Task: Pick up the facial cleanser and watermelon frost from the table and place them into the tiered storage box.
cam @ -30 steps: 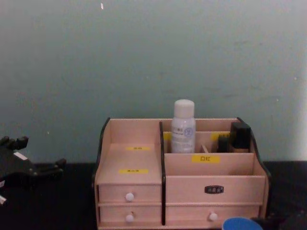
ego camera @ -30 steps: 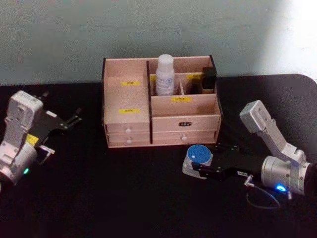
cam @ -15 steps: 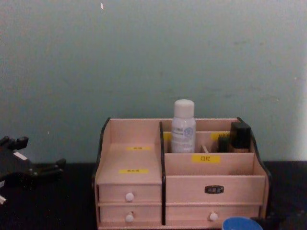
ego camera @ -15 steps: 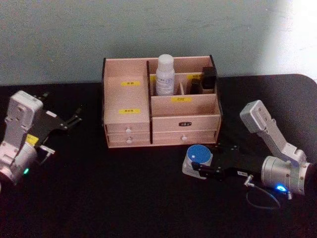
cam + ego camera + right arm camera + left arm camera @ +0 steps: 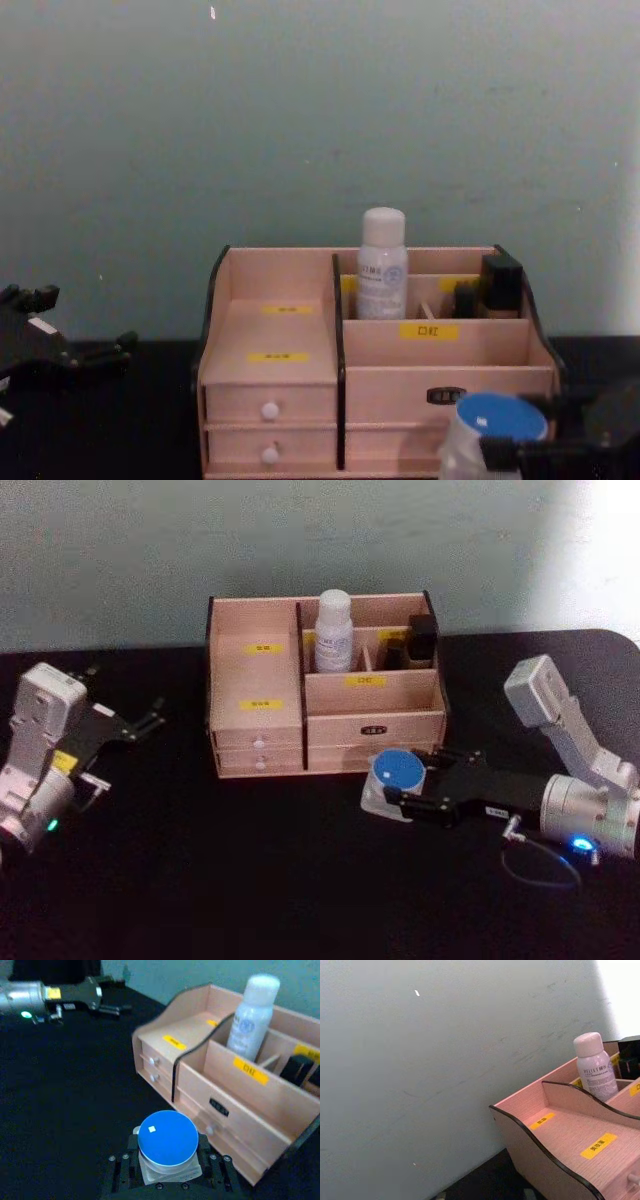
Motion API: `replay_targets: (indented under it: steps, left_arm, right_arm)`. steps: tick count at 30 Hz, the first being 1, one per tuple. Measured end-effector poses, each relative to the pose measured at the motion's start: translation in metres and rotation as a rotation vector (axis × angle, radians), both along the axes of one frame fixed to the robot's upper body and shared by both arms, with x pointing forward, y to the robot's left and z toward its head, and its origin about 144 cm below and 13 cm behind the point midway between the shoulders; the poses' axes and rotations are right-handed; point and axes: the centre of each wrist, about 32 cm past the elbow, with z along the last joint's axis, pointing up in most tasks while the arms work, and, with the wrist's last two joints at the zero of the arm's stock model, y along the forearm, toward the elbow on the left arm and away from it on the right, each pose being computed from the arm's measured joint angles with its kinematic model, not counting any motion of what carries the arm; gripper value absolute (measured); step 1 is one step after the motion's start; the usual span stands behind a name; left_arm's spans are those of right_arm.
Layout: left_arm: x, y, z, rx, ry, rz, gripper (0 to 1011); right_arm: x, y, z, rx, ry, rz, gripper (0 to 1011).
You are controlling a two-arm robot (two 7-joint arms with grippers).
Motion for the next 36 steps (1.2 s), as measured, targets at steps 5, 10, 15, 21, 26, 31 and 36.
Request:
replay_targets:
  steps: [5,10,15,21,26,31,36]
  left_arm:
    - [0.000,0.000,0.000,0.000,0.000,0.000,1001]
    - [0.000,0.000,0.000,0.000,0.000,0.000,1001]
    - [0.000,0.000,0.000,0.000,0.000,0.000,1001]
    - [0.000,0.000,0.000,0.000,0.000,0.000,1001]
    - [0.000,0.000,0.000,0.000,0.000,0.000,1001]
    - [0.000,0.000,0.000,0.000,0.000,0.000,1001]
    - [0.000,0.000,0.000,0.000,0.000,0.000,1001]
  right_arm:
    - [0.004,0.003,0.017,0.011,-0.048,0.016,707]
    - [0.015,0.008,0.028,0.021,-0.080,0.017,707]
    - [0.032,0.017,0.034,0.022,-0.105,0.013,707]
    - [0.052,0.029,0.041,0.027,-0.138,0.028,707]
    - [0.068,0.039,0.046,0.035,-0.156,0.039,707]
    - [0.085,0.054,0.050,0.040,-0.166,0.055,707]
    - [0.099,0.069,0.053,0.045,-0.169,0.064,707]
